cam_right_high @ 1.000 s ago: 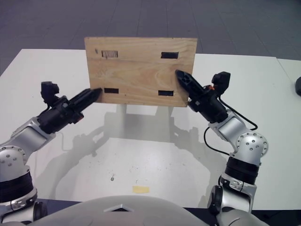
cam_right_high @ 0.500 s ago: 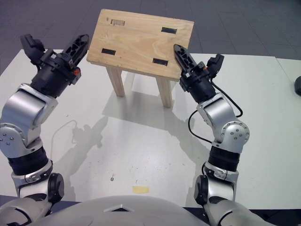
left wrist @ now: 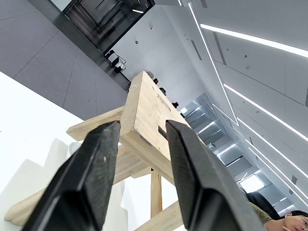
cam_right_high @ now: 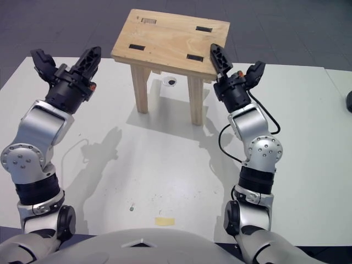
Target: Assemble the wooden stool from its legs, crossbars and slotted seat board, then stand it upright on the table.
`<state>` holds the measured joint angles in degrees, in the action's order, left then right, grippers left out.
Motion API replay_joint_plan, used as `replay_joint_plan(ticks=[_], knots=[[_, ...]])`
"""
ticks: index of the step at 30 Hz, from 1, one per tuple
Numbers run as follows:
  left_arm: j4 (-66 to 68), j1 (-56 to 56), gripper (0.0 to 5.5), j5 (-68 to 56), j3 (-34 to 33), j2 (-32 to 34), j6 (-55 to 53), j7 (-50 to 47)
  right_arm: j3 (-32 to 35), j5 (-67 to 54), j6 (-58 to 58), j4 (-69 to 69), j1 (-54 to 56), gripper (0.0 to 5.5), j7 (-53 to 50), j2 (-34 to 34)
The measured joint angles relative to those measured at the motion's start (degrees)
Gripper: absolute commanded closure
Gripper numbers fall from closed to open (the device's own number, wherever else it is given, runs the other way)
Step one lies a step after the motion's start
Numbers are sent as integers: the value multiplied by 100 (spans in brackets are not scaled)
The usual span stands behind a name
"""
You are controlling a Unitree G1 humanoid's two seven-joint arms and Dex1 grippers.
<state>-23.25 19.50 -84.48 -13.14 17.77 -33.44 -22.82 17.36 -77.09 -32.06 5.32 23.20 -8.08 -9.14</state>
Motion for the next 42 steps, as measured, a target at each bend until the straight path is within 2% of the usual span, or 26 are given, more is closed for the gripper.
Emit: replay_joint_plan(ticks=[12, 18, 26, 29, 34, 38, 40, 42], knots=[[55, 13, 107, 176, 30, -209, 5, 15, 11, 570, 259, 22, -48, 10, 138, 224], [58, -6, 12, 216, 121, -341, -43, 113, 227, -65, 8, 20, -155, 10, 389, 420], [44, -37, 12, 213, 93, -343, -53, 244, 582, -563, 122, 1, -102, 10, 161, 677], [16, 70, 12, 249, -50, -272, -16, 349, 601, -1138, -244, 208, -209, 10, 624, 626], [-206, 273, 12, 457, -548, 323, 77, 609, 844, -1874, -880, 392, -924, 10, 1411, 32], [-220, 44, 12, 568, -1074, 681, 116, 667, 788, -1527, -1125, 297, -1191, 10, 1932, -468], [-199, -249, 12, 714, -1382, 902, 117, 679, 635, -989, -1190, 219, -1258, 10, 2201, -767], [-138, -545, 12, 1436, -1524, 1268, 119, 703, 452, -138, -961, 47, -1212, 10, 2370, -1036]])
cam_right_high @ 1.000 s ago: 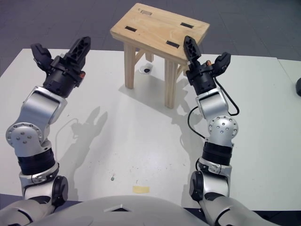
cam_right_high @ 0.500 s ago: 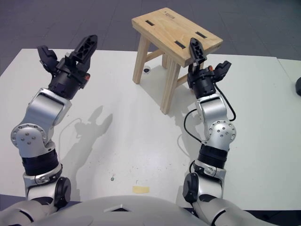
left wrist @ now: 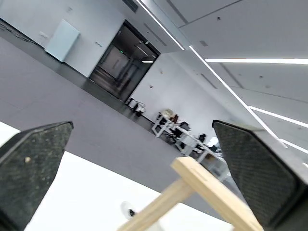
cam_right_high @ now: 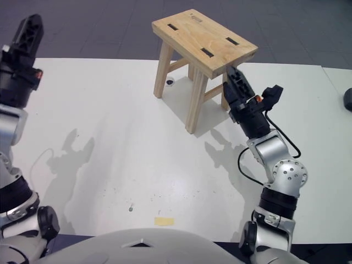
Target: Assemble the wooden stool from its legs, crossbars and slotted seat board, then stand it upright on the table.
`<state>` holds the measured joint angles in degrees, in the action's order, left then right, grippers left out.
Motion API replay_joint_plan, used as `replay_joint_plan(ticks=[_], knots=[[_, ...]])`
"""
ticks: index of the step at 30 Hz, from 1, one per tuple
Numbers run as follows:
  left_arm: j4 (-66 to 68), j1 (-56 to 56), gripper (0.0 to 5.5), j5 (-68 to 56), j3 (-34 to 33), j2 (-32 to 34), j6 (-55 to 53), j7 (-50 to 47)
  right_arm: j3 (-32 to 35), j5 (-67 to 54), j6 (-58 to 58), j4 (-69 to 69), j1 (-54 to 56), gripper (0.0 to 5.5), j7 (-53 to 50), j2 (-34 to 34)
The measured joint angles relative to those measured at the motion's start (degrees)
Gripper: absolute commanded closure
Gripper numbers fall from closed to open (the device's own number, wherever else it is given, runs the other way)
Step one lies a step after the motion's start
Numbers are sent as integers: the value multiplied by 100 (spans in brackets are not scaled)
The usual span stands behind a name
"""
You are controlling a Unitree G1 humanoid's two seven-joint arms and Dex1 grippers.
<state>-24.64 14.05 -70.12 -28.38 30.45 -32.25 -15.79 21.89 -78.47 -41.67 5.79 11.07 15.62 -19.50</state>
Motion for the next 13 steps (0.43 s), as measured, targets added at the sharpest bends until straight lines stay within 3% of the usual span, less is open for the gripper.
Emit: replay_joint_plan(ticks=[2, 6, 13], knots=[[128, -366, 12, 781, -179, 318, 52, 30, -23, 750, 319, -315, 115, 10, -16, -178], [142, -632, 12, 1252, -472, 276, 201, 19, -444, 2548, 1389, -646, 395, 10, -266, -169], [185, -538, 12, 1904, -246, 103, 194, -66, -1285, 4908, 2630, -816, 412, 10, -1334, 660]])
